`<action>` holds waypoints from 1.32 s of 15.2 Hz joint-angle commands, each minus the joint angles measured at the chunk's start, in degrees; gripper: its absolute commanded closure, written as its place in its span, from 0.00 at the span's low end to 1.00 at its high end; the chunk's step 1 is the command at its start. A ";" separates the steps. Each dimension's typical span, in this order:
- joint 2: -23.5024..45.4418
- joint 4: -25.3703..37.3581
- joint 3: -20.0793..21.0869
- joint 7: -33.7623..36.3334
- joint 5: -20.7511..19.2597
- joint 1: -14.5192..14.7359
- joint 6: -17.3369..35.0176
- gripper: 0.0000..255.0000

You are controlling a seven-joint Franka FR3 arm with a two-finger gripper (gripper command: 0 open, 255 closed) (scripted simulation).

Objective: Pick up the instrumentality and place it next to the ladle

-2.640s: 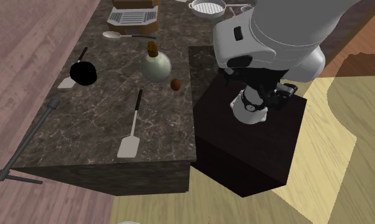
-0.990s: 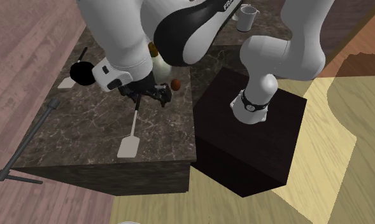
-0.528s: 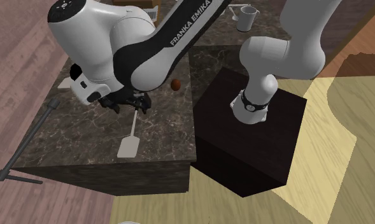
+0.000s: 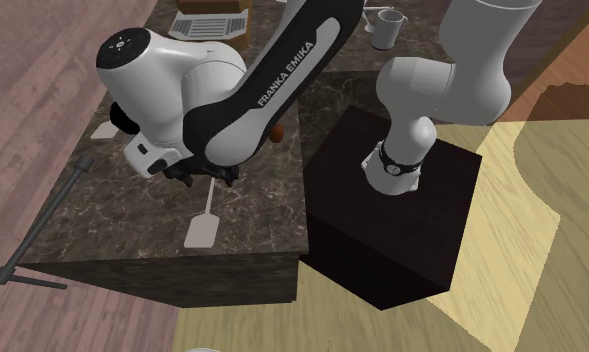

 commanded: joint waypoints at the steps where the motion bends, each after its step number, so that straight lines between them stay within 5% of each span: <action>1: 0.29 -0.15 0.03 -0.24 0.31 -0.09 0.37 0.00; 6: 0.28 -0.15 0.03 -0.23 0.29 -0.08 0.35 0.00; 7: 0.28 -0.15 0.03 -0.23 0.29 -0.08 0.35 1.00; 20: -2.57 1.06 -0.34 1.70 -2.55 0.48 -2.67 1.00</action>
